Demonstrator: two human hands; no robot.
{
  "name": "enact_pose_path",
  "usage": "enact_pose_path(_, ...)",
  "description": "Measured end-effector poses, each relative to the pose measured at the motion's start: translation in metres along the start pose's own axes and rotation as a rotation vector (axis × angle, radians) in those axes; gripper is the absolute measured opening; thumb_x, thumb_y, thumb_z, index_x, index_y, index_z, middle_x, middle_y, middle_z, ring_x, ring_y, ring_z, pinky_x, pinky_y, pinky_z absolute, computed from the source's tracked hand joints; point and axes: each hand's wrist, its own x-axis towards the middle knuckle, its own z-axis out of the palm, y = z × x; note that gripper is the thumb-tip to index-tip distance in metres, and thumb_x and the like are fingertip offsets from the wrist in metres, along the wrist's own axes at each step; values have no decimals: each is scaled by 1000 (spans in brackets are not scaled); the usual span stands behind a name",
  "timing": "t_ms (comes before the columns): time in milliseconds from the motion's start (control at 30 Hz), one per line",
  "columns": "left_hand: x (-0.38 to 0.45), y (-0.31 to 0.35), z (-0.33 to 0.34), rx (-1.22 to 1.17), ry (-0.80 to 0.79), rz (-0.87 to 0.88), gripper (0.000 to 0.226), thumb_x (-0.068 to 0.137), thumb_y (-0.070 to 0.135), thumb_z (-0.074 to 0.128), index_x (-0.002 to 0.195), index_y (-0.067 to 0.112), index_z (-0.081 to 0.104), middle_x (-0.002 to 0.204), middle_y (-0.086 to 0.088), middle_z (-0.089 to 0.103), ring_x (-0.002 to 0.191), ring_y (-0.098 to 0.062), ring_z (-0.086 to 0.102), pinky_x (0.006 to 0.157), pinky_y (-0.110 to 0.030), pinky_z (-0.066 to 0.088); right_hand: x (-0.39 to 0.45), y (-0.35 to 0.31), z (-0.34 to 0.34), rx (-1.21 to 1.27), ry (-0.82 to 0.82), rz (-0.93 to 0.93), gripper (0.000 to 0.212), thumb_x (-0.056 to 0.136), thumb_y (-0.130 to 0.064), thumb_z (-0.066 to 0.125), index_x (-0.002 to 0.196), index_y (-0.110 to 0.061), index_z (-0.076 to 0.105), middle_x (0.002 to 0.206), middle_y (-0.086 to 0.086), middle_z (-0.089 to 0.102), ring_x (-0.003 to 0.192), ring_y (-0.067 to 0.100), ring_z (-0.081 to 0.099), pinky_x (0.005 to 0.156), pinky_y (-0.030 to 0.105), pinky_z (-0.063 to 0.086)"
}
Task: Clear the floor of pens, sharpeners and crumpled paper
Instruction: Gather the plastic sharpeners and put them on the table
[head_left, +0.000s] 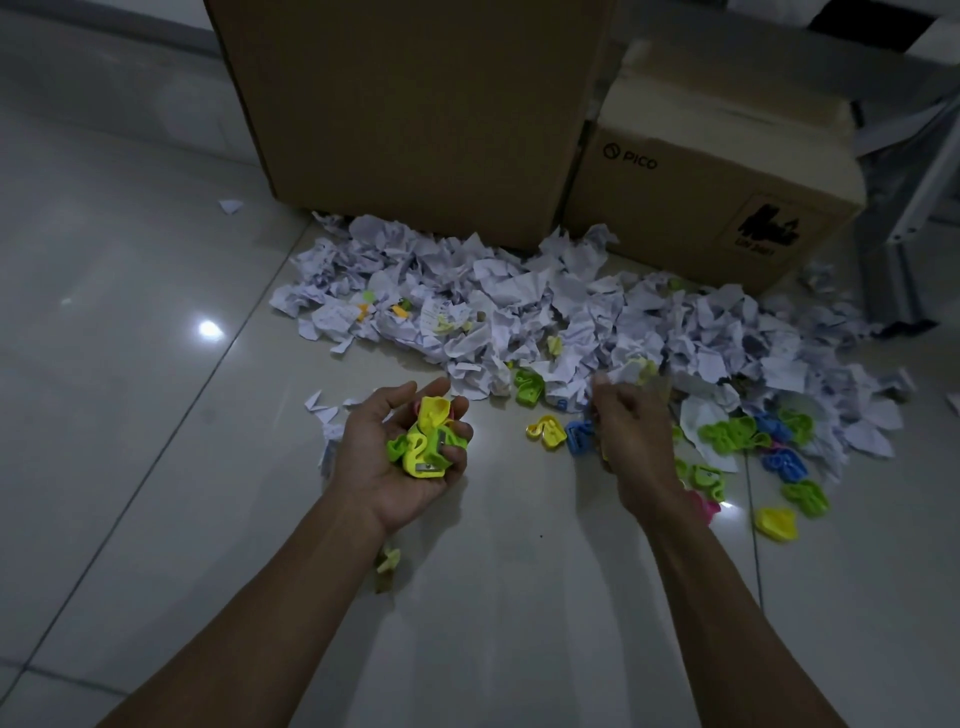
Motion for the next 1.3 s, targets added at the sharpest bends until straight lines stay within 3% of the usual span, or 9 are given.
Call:
enact_pose_path(100, 0, -1, 0, 12, 12, -3, 29, 77, 26, 54, 94, 8, 69, 88, -13, 63, 62, -23, 56, 46, -21, 45, -6, 5, 3, -474, -28, -241, 25, 82, -50, 69, 81, -25, 63, 77, -9, 60, 76, 12, 59, 64, 29, 43)
enact_pose_path(167, -1, -2, 0, 17, 23, -2, 30, 76, 26, 54, 96, 8, 68, 87, -14, 63, 61, -23, 57, 44, -22, 44, -13, 4, 9, -689, -91, -209, 41, 74, -57, 73, 104, -31, 64, 93, -10, 61, 91, 13, 58, 69, 29, 42)
enact_pose_path(333, -1, -3, 1, 45, 31, -4, 30, 76, 26, 55, 97, 8, 67, 86, -14, 64, 61, -22, 56, 46, -21, 44, -17, 4, 16, -772, -79, -247, 51, 72, -51, 76, 115, -25, 69, 110, -1, 70, 102, 19, 63, 71, 28, 44)
enact_pose_path(433, -1, -2, 0, 56, 40, -1, 28, 76, 26, 55, 90, 7, 72, 85, -14, 65, 61, -23, 56, 44, -22, 44, -16, 5, 14, -567, -70, -251, 40, 72, -46, 79, 105, -25, 74, 98, -4, 72, 90, 13, 64, 67, 25, 41)
enact_pose_path(567, -2, -4, 1, 59, 46, -1, 28, 74, 24, 56, 80, 6, 76, 82, -15, 66, 58, -24, 58, 43, -22, 44, -14, -2, -7, 350, -141, 124, 18, 80, -32, 76, 73, -17, 72, 63, 2, 56, 44, 10, 42, 45, 22, 29)
enact_pose_path(700, -1, -8, 4, 73, 37, -10, 28, 74, 24, 56, 79, 6, 77, 83, -14, 67, 60, -22, 57, 43, -22, 43, -19, 10, -33, 846, -283, 404, 14, 76, -22, 68, 62, -22, 69, 77, 0, 65, 40, 8, 34, 37, 17, 18)
enact_pose_path(767, 0, -10, 6, 82, 31, -19, 28, 74, 24, 56, 79, 7, 77, 84, -13, 66, 61, -22, 57, 43, -22, 44, -21, 19, -40, 918, -298, 398, 21, 61, -14, 76, 70, -19, 58, 73, -1, 59, 40, 7, 37, 35, 17, 18)
enact_pose_path(1000, 5, -17, 13, 106, 33, -45, 26, 75, 23, 55, 78, 7, 76, 83, -13, 65, 62, -22, 55, 44, -20, 43, -21, 30, -54, 874, -328, 335, 33, 69, 3, 55, 72, -23, 35, 71, 2, 47, 42, 9, 37, 35, 18, 17)
enact_pose_path(1300, 11, -22, 17, 123, 46, -66, 28, 75, 24, 54, 94, 9, 68, 84, -13, 64, 65, -22, 53, 45, -20, 44, -11, 28, -55, 1234, -511, 319, 76, 53, -9, 90, 122, -28, 66, 81, -1, 58, 55, 9, 43, 41, 16, 33)
